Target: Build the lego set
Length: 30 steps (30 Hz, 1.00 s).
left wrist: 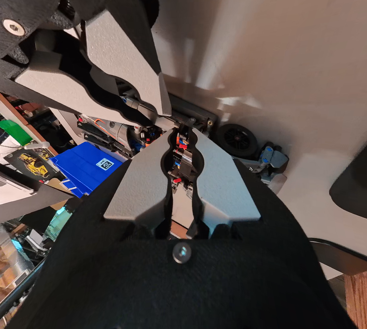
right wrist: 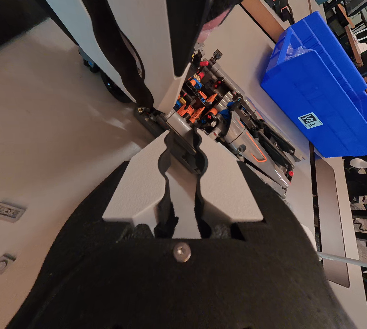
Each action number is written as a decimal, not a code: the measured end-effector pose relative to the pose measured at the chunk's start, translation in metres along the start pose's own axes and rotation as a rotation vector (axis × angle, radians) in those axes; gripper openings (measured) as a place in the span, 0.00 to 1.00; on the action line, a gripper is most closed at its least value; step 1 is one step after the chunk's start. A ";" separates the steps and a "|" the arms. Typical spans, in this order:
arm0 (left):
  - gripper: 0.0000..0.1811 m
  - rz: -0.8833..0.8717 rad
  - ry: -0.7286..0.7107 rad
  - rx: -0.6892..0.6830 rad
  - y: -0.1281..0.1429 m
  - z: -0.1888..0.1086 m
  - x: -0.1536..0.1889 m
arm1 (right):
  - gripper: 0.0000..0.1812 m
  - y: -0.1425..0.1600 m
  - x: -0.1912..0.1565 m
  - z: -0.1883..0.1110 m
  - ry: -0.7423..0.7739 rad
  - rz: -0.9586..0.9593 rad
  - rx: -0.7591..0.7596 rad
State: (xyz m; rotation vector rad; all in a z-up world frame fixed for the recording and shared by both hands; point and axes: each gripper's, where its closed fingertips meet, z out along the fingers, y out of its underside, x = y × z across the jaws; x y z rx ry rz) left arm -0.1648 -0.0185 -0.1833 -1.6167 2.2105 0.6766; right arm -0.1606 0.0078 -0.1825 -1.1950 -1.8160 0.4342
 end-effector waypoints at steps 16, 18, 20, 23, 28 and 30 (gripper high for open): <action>0.04 -0.246 -0.063 0.020 -0.001 0.000 -0.002 | 0.10 0.000 0.000 0.000 0.000 -0.001 -0.002; 0.04 -0.294 -0.076 0.028 -0.001 0.000 -0.002 | 0.10 0.000 0.000 0.000 0.000 -0.001 -0.003; 0.04 -0.348 -0.097 0.027 0.000 0.000 -0.002 | 0.10 0.000 0.000 0.000 0.000 0.001 -0.001; 0.04 -0.422 -0.142 0.001 0.000 0.000 -0.002 | 0.10 0.000 0.000 0.000 -0.001 0.004 0.000; 0.04 -0.536 -0.218 -0.008 0.000 0.000 -0.003 | 0.10 0.000 0.000 0.000 0.001 0.002 -0.002; 0.04 -0.586 -0.239 0.003 0.000 0.000 -0.003 | 0.10 0.000 0.000 0.000 0.003 0.003 -0.003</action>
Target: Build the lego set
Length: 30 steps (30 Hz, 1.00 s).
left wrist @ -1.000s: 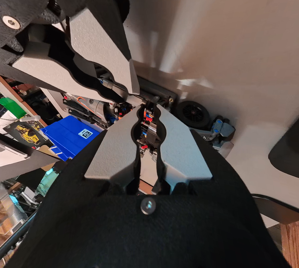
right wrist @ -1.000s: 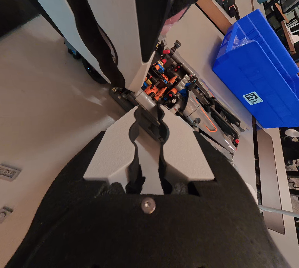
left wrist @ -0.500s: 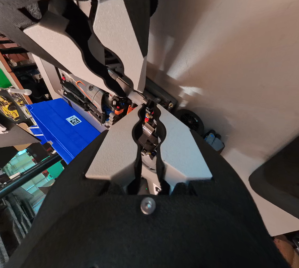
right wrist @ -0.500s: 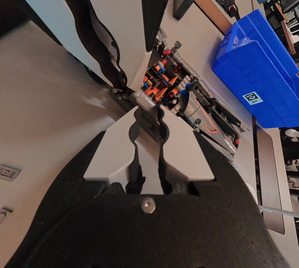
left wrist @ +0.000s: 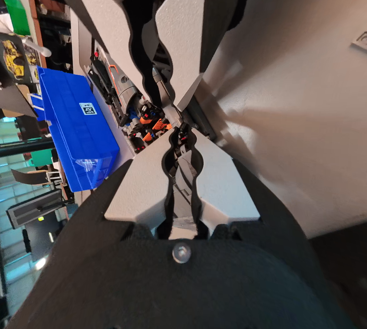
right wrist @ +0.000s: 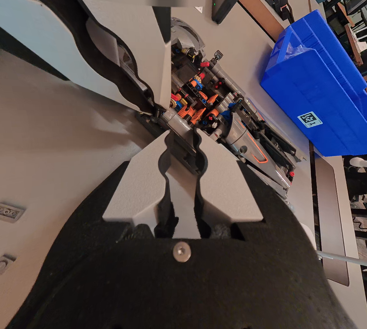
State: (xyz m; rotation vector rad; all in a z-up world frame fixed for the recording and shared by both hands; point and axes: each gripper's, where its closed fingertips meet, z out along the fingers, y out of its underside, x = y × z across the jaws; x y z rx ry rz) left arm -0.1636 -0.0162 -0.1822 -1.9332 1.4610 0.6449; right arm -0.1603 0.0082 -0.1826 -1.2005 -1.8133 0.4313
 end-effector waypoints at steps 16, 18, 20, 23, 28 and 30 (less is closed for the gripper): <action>0.04 -0.257 -0.130 0.030 0.001 0.000 -0.001 | 0.09 0.000 0.000 0.000 -0.005 0.010 0.005; 0.07 -0.234 -0.120 0.002 0.004 0.000 -0.003 | 0.09 -0.001 0.000 -0.001 -0.005 0.008 0.007; 0.07 -0.175 -0.088 -0.018 0.003 0.001 0.001 | 0.09 -0.001 0.000 -0.001 -0.006 0.005 0.007; 0.06 -0.112 -0.097 -0.050 0.003 0.003 0.001 | 0.09 -0.001 0.000 0.000 -0.006 0.004 0.005; 0.04 -0.125 -0.129 -0.078 0.002 0.004 -0.001 | 0.09 -0.001 0.000 0.000 -0.006 0.005 0.004; 0.04 -0.177 -0.140 -0.075 0.002 0.004 -0.001 | 0.09 0.000 0.000 0.000 -0.005 0.006 0.003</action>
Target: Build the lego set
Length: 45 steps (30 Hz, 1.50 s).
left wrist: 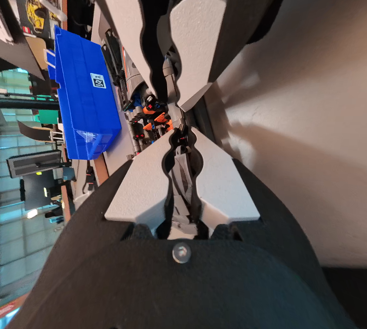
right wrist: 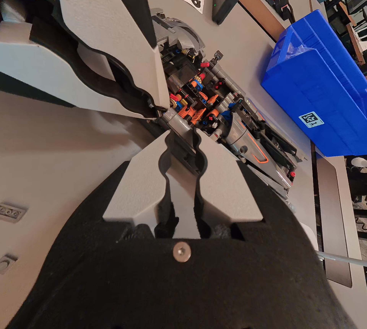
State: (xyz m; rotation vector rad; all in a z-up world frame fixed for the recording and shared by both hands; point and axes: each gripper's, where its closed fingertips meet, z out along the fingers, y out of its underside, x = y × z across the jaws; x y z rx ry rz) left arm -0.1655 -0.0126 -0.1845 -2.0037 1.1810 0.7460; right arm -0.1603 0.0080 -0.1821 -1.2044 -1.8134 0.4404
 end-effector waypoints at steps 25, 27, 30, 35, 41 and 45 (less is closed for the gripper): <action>0.18 -0.378 0.003 0.142 0.012 -0.015 -0.008 | 0.12 -0.005 0.002 -0.007 0.004 -0.045 -0.010; 0.25 -0.376 0.012 0.158 0.021 -0.025 -0.012 | 0.12 -0.008 0.009 -0.013 0.009 -0.024 0.010; 0.41 -0.378 0.022 0.136 0.047 -0.033 -0.025 | 0.11 -0.010 0.023 -0.024 0.032 0.020 0.041; 0.62 -0.475 0.229 0.088 0.083 -0.028 -0.022 | 0.09 -0.008 0.051 -0.044 0.080 0.132 0.088; 0.67 -0.570 0.378 0.147 0.100 -0.021 -0.015 | 0.10 0.024 0.073 -0.057 0.098 0.165 -0.012; 0.66 -0.644 0.487 0.192 0.101 -0.019 -0.012 | 0.12 0.059 0.071 -0.049 0.059 0.186 -0.145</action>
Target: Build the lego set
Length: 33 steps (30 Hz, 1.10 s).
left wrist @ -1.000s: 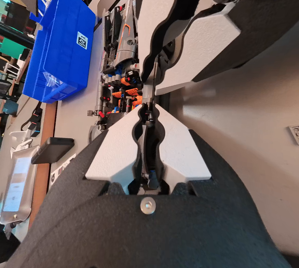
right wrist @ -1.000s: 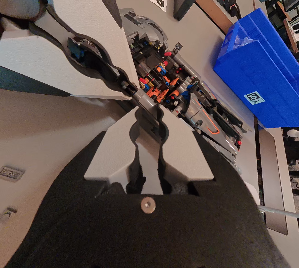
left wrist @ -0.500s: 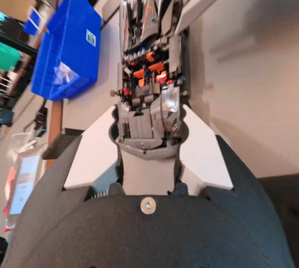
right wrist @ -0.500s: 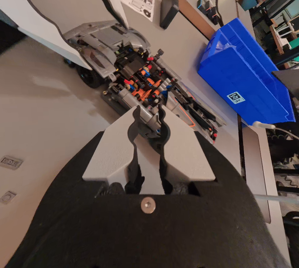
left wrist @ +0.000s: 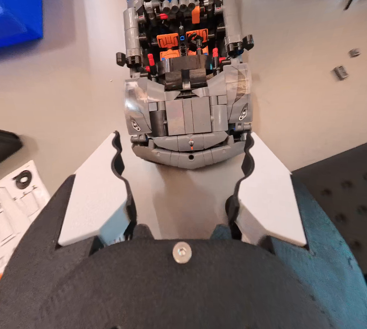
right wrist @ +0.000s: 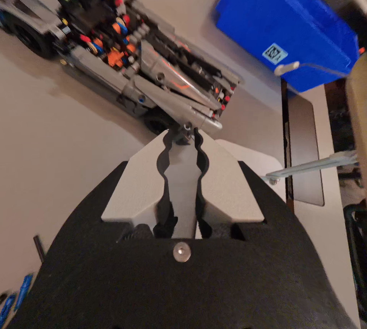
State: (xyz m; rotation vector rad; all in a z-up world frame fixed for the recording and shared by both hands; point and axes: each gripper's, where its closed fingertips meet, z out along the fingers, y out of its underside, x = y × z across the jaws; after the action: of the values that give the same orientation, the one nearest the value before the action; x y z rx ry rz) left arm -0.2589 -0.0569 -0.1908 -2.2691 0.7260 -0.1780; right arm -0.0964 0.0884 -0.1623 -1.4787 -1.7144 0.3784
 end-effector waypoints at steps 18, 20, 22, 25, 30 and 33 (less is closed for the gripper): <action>0.62 -0.089 0.167 -0.034 0.015 -0.001 0.005 | 0.14 0.029 -0.019 -0.007 -0.094 0.027 -0.284; 0.61 -0.076 0.187 -0.029 0.016 -0.002 0.004 | 0.15 0.024 -0.021 -0.008 -0.096 0.044 -0.287; 0.60 -0.081 0.221 -0.003 0.016 0.000 0.003 | 0.17 0.027 -0.029 -0.010 -0.109 0.035 -0.363; 0.59 -0.116 0.277 0.048 0.016 0.004 0.003 | 0.17 0.024 -0.055 -0.016 -0.161 0.054 -0.441; 0.55 -0.129 0.329 0.113 0.015 0.001 0.003 | 0.19 0.029 -0.070 -0.016 -0.050 0.053 -0.519; 0.57 -0.129 0.348 0.136 0.013 0.001 0.005 | 0.18 0.023 -0.050 -0.016 0.110 -0.140 -0.530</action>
State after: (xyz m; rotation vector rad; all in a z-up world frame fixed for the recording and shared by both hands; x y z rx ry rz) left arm -0.2605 -0.0668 -0.2011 -2.1781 0.7172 -0.6765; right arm -0.0704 0.0440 -0.1879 -1.6903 -1.9009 -0.2507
